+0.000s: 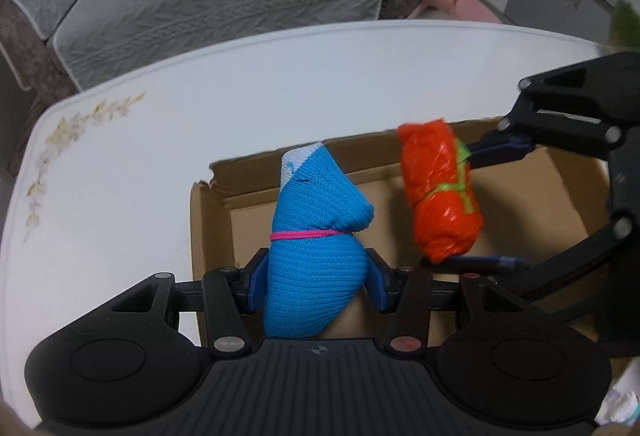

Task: Organize objects
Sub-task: 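Carry both bundles into the cardboard tray and open both tools to release, then withdraw both tools from the tray back toward the sock pile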

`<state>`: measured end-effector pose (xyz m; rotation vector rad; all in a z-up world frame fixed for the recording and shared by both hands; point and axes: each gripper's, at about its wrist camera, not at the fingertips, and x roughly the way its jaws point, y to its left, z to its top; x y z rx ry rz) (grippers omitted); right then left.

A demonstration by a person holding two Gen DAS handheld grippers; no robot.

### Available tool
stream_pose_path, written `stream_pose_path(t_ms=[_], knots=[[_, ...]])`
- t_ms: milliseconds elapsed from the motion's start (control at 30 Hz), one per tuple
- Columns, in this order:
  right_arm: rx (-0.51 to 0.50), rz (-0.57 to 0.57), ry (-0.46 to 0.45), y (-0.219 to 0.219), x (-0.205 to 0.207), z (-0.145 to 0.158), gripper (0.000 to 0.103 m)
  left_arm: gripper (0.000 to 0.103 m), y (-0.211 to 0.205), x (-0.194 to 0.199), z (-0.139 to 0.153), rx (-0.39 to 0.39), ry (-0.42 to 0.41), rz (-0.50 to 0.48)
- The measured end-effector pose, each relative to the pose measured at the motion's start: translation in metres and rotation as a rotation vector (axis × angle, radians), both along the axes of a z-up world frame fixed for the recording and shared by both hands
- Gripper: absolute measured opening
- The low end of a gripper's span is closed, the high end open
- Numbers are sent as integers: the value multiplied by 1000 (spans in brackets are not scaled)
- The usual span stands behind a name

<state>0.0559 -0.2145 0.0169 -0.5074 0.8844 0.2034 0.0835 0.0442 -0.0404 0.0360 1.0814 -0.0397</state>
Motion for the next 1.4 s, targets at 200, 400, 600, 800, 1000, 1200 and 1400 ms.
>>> stream_pose_path(t_ms=[200, 400, 600, 800, 1000, 1200, 1400], knots=[[-13, 26, 31, 6, 14, -13, 52, 56, 9, 11, -16, -29, 12, 39], [-6, 14, 29, 2, 6, -14, 57, 57, 16, 14, -18, -57, -7, 60], [-1, -5, 36, 3, -2, -16, 70, 71, 17, 10, -12, -67, -30, 77], [-2, -34, 40, 4, -1, -19, 70, 81, 16, 7, -3, -67, -48, 91], [21, -63, 32, 7, -5, -14, 71, 83, 16, -4, 13, -69, -57, 98], [59, -100, -6, 12, -27, 11, 77, 85, 18, -32, 49, -43, -87, 98], [95, -151, -54, 20, -78, 52, 82, 93, 12, -86, 94, 0, -108, 71]])
